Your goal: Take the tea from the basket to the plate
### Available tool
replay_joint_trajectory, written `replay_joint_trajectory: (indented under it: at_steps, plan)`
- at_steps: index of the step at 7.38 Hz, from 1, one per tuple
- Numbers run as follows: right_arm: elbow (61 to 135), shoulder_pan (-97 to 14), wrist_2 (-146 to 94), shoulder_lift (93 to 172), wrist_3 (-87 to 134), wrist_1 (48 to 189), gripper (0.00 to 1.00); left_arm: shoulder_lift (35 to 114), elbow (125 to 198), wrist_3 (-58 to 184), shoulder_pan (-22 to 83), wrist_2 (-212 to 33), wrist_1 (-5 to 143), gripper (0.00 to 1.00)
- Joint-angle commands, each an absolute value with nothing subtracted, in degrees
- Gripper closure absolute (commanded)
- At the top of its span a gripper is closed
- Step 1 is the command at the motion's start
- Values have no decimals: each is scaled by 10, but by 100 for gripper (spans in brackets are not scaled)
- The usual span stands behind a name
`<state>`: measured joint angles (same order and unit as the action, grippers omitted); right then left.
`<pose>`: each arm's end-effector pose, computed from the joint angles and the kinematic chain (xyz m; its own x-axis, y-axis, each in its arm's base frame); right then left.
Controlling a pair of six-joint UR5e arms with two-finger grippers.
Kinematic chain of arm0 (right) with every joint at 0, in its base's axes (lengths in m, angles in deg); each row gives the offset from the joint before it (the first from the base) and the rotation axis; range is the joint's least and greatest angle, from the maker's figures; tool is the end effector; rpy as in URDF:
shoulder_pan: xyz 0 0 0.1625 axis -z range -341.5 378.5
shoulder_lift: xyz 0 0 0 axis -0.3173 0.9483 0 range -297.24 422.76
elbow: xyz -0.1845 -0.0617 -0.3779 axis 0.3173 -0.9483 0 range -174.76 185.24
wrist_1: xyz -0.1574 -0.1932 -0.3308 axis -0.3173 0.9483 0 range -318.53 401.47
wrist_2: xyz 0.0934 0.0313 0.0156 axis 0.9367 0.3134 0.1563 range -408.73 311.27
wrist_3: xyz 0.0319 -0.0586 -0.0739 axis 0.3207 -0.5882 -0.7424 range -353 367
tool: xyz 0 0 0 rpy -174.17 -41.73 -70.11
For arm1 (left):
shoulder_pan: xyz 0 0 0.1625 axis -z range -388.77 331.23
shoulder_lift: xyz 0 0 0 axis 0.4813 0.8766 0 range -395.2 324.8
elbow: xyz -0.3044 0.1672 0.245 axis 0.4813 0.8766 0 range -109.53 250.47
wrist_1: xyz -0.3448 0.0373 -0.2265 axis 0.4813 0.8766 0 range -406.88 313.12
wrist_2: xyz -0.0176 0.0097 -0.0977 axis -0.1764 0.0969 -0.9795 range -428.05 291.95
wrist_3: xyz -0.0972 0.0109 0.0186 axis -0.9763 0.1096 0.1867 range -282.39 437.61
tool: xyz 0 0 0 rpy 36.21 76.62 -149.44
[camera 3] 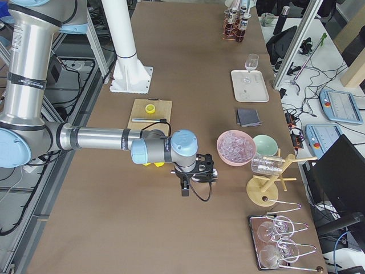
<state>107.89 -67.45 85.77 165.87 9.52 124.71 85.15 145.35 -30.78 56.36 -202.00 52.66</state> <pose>0.0348 -0.4061 0.6392 0.7084 -0.0834 0.7009 0.0390 0.9961 0.0792 -0.0032 -0.7166 0.4495 -0.1453 -0.9692 -0.1988 0.6816 0.0476 -0.7302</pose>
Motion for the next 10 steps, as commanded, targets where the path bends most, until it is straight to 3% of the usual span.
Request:
replay_joint_trajectory:
  at_steps: [1,6,9,10]
  plan:
    - [1116,-624,864,1643,98,1249,0,856,1468,-328,579,-2023,517,100]
    - [1124,-560,1021,1481,99,1242,0,776,1738,-361,539,-2019,416,100]
    - [1126,-493,1048,1354,103,1240,0,816,1875,-494,426,-1964,287,100]
    - [1126,-476,1055,1323,127,1238,0,865,1883,-537,395,-1936,218,100]
